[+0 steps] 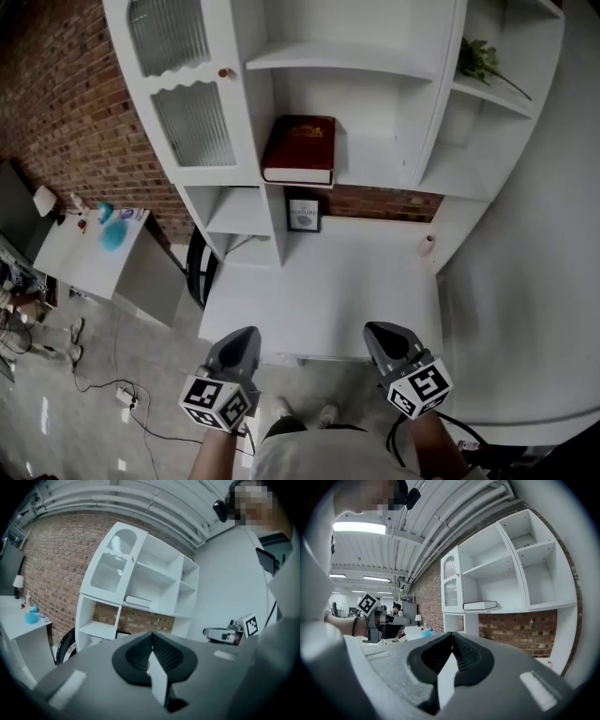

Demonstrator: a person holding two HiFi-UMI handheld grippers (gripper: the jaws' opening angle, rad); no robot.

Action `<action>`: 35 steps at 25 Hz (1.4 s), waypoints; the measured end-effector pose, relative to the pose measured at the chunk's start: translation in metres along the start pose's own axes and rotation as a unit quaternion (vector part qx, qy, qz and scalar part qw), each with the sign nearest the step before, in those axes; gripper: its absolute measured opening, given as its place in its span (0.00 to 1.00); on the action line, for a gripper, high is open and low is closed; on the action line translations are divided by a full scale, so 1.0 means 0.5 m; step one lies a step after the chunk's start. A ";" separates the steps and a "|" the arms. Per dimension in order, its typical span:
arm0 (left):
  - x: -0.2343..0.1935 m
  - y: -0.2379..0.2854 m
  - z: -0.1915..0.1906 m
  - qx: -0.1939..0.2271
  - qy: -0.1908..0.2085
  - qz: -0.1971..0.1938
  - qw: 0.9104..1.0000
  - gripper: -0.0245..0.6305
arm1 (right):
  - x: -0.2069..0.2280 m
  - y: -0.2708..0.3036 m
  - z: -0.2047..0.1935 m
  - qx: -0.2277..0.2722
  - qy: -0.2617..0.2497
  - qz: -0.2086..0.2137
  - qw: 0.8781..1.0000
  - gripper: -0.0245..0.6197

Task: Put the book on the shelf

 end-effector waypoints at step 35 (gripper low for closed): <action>-0.069 0.002 0.042 -0.028 0.001 -0.061 0.998 0.05 | -0.082 0.041 0.067 0.000 0.000 -0.037 0.999 0.04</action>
Point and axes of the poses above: the fingertips, and each gripper's own axes: y forward along the fingers, x to its right, z out of its top, the point moved 10 cm from there along -y, backward along the fingers, and after that the axes turned 15 degrees about -y, right-handed, at the moved point
